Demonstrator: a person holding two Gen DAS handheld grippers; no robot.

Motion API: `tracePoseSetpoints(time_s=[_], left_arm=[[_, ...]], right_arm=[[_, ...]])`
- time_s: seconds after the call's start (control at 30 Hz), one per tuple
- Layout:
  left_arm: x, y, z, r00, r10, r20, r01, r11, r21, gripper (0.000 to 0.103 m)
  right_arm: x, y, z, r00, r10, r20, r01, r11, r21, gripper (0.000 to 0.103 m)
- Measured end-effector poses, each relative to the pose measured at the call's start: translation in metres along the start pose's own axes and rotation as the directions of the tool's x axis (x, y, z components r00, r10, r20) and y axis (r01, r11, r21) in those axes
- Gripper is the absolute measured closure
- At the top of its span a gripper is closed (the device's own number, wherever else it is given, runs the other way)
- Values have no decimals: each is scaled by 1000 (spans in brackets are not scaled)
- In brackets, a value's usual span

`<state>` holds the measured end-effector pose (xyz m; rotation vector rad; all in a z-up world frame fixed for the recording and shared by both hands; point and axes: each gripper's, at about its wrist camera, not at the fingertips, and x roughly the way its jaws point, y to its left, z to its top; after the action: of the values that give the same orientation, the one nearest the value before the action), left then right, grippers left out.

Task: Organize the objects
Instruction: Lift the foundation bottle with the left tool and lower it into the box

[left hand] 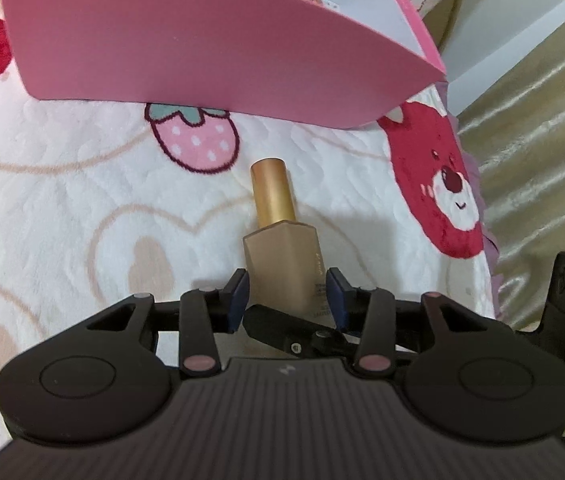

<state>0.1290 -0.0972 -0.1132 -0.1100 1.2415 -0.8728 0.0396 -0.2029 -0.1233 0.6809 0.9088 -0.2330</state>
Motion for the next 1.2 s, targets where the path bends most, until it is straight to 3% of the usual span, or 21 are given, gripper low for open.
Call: tracePoseSetpoints(time_s=[0.23, 0.5, 0.7, 0.9, 1.2], left_arm=[[-45, -29, -17, 998, 4, 56, -8, 997, 80, 63], [-110, -59, -7, 985, -8, 174, -15, 991, 131, 63], [-147, -76, 24, 973, 34, 229, -68, 988, 141, 63], [-161, -76, 72, 966, 45, 256, -80, 988, 128, 63], [-121, -57, 148, 971, 68, 229, -91, 992, 90, 63]], right_arm=[[-41, 18, -17, 998, 19, 56, -17, 999, -35, 60], [-91, 58, 1, 988, 47, 150, -25, 989, -144, 60], [-112, 78, 39, 978, 114, 173, -82, 980, -182, 60], [-111, 95, 83, 972, 121, 202, -70, 967, -244, 60], [-68, 84, 155, 978, 85, 188, -37, 969, -243, 61]])
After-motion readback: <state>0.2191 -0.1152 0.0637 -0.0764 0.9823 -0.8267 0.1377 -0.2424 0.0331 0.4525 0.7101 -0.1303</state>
